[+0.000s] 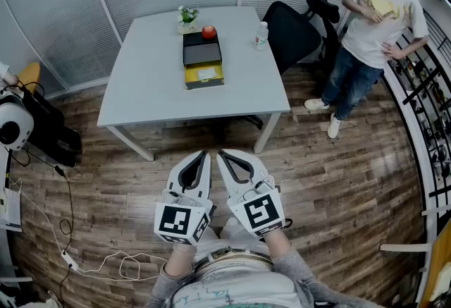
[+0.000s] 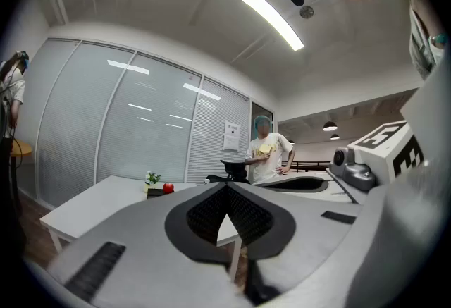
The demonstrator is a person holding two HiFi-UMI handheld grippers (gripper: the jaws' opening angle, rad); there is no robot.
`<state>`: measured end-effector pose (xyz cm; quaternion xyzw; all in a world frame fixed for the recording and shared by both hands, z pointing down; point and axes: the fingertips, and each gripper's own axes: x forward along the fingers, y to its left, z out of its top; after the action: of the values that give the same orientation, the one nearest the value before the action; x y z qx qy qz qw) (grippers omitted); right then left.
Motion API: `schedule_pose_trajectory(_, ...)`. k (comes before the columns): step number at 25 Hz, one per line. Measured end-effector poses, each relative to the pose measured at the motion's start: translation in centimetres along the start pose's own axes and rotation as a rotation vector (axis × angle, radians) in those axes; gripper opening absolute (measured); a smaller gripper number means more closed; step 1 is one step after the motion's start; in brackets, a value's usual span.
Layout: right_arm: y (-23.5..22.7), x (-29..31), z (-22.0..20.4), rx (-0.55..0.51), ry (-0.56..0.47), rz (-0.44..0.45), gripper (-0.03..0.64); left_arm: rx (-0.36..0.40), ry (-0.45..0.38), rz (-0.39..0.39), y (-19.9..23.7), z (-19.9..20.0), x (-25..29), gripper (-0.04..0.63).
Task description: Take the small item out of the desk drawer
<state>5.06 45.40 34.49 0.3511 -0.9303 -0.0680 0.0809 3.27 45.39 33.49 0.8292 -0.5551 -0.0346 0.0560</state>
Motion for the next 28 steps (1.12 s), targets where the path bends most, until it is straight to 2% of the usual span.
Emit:
schedule_pose_trajectory(5,-1.8,0.4,0.0,0.007,-0.040,-0.003,0.003,0.004,-0.008,0.011,0.1,-0.3,1.5,-0.003)
schedule_pose_trajectory(10,-2.4,0.9,0.1,0.007,-0.035,-0.003,0.003,-0.007,-0.011,0.020,0.3,-0.6,2.0,-0.003)
schedule_pose_trajectory(16,-4.0,4.0,0.1,0.004,-0.043,-0.002,0.003,-0.024,-0.006,0.019,2.9,-0.5,4.1,-0.003)
schedule_pose_trajectory(22,-6.8,9.1,-0.3,0.012,-0.025,-0.034,0.003,-0.053,0.006,-0.025,7.1,-0.6,8.7,-0.003)
schedule_pose_trajectory(28,-10.2,14.6,0.3,0.015,-0.006,-0.077,0.003,-0.044,0.032,-0.088,10.8,0.2,14.0,-0.003)
